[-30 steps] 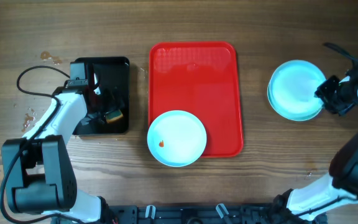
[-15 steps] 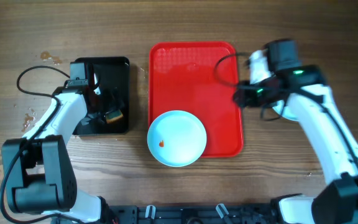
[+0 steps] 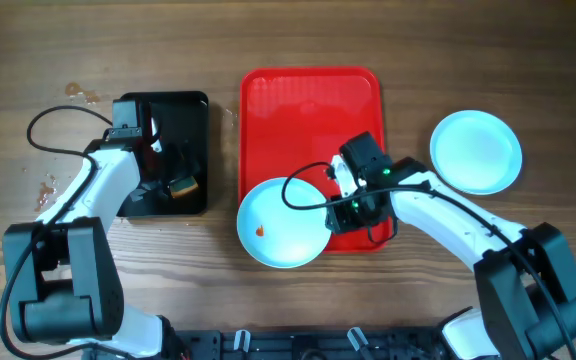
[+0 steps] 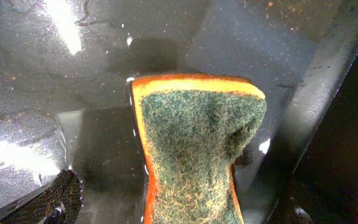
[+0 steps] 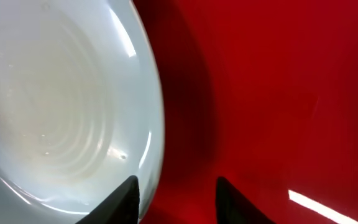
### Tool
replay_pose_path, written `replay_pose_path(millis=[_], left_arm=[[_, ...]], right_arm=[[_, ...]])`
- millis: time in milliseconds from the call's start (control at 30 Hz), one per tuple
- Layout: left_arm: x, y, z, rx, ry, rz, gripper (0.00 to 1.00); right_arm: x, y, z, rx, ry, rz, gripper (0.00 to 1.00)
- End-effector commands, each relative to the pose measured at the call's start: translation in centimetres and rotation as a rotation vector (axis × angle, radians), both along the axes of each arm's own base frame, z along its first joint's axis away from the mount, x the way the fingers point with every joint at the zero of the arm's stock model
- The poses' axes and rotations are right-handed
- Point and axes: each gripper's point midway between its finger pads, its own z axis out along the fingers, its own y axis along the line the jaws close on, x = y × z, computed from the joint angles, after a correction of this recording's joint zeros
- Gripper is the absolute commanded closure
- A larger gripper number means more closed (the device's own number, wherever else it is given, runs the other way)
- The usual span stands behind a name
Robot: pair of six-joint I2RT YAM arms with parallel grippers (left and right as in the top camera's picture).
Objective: Clean dirty plates on tray and stack at the side
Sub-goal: 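Grasp rim of the last stained plate on red tray with right gripper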
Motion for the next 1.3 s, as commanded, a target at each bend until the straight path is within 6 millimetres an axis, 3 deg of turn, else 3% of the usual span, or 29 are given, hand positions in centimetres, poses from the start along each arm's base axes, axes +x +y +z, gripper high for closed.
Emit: replay_pose_path(millis=[0,67,267,400,667,700,733,767,967,1100,1267], left_arm=[[0.0,-0.3,-0.1,-0.01,-0.001,-0.01,0.0],[0.0,-0.3,-0.1,-0.01,-0.001,-0.01,0.0],[0.0,-0.3,-0.1,-0.01,-0.001,-0.01,0.0],[0.0,-0.3,-0.1,-0.01,-0.001,-0.01,0.0],[0.0,-0.3,-0.1,-0.01,-0.001,-0.01,0.0],[0.0,-0.3,-0.1,-0.01,-0.001,-0.01,0.0],[0.0,-0.3,-0.1,-0.01,-0.001,-0.01,0.0],[0.0,-0.3,-0.1,-0.01,-0.001,-0.01,0.0],[0.0,-0.3,-0.1,-0.01,-0.001,-0.01,0.0],[0.0,-0.3,-0.1,-0.01,-0.001,-0.01,0.0],[0.8,-0.5,0.2,-0.025,-0.032,-0.007,0.0]], right_arm=[[0.7,-0.2,-0.4,-0.023,-0.018,-0.039,0.78],[1.9,-0.8,-0.6,-0.065,-0.077,-0.052,0.96],[6.1,-2.4,-0.2,-0.123,-0.215,-0.268,0.95],[9.0,-1.9,0.9,-0.058,-0.306,-0.347,0.96],[8.8,-3.1,0.6,-0.08,-0.247,-0.566,0.96],[8.5,-3.2,0.4,-0.089,-0.237,-0.564,0.88],[8.4,-3.3,0.4,-0.095,-0.234,-0.553,0.71],[8.4,-3.2,0.4,-0.099,-0.245,-0.524,0.61],[9.5,-2.7,0.9,-0.152,-0.416,-0.061,0.59],[10.6,-1.5,1.7,-0.111,-0.494,0.024,0.6],[11.2,-1.3,2.1,-0.1,-0.515,0.004,0.5]])
